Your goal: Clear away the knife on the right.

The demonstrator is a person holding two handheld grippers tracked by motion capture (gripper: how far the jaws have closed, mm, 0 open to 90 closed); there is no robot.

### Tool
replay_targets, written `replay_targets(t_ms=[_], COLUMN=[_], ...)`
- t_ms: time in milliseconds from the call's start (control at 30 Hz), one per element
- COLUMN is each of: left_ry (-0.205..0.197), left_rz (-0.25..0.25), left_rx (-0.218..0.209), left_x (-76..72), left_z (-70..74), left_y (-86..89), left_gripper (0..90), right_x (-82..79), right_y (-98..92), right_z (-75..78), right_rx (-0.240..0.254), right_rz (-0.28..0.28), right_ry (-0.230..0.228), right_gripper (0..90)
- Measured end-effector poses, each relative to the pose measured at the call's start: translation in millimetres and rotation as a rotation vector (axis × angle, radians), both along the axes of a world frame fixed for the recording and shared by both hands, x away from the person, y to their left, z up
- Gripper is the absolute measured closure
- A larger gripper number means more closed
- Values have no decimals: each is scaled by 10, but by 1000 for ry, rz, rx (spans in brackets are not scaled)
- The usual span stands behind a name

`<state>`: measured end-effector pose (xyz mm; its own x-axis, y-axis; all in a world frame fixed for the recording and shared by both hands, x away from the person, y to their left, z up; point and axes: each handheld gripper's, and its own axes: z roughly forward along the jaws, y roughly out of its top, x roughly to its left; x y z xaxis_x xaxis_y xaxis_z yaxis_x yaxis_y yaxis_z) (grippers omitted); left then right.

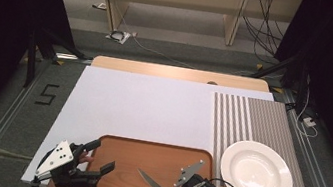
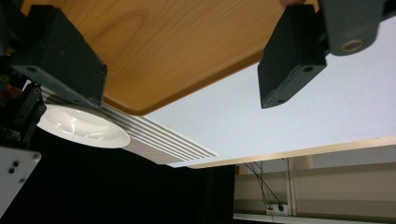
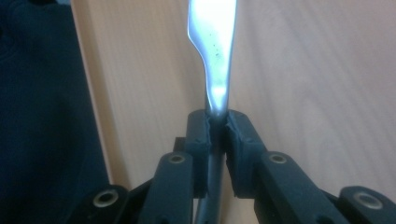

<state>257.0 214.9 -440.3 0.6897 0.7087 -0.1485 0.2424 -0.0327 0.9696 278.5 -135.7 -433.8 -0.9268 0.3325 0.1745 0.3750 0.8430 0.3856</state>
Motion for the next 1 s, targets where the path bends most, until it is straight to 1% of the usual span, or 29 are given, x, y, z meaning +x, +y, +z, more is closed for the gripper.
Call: replay_targets(t_ms=[100,133,167,200,233,333,367,433,467,533,567,600,700,800,867,900,933,967,1000], left_ry=[0,0,0,0,0,0,0,1,1,0,0,0,-1,-2,-2,-2,-3,-3,-4], left_rz=[-1,-2,-2,-3,-3,-2,-2,-3,-3,-3,-2,-3,-4,-3,-2,-2,-3,-3,-4], left_rx=[2,3,3,4,4,3,2,4,4,3,3,3,3,1,0,1,2,1,2], left_x=[1,1,1,2,2,1,2,3,3,3,3,3,2,0,0,-1,-2,-3,-3], left_z=[-1,-2,-2,-2,-2,-2,-2,-3,-3,-3,-3,-3,-2,0,1,1,2,2,3], left_y=[0,-1,-2,-2,-2,-2,-2,-3,-3,-3,-3,-3,-4,-2,-2,-2,-2,-3,-2], left_gripper=[156,156,156,156,156,156,156,156,156,156,156,156,156,156,156,156,156,156,156], right_x=[-9,-8,-8,-16,-16,-27,-23,-28,-28,-34,-33,-43,-60,-73,-74,-68,-64,-64,-64], right_y=[13,21,21,35,35,55,59,81,81,97,105,124,142,151,153,152,147,147,139], right_z=[-11,-24,-24,-46,-46,-82,-94,-134,-134,-160,-173,-198,-216,-215,-217,-210,-203,-203,-189], right_rx=[-12,-25,-25,-44,-44,-67,-71,-103,-103,-124,-129,-148,-170,-176,-182,-184,-186,-186,-186], right_rz=[5,20,20,25,25,31,37,34,34,30,31,33,37,31,30,16,12,12,14], right_ry=[12,25,25,31,31,50,50,65,65,68,63,56,49,42,24,16,20,20,11], right_gripper=[807,807,807,807,807,806,806,805,805,804,804,803,802,801,796,743,706,706,663])
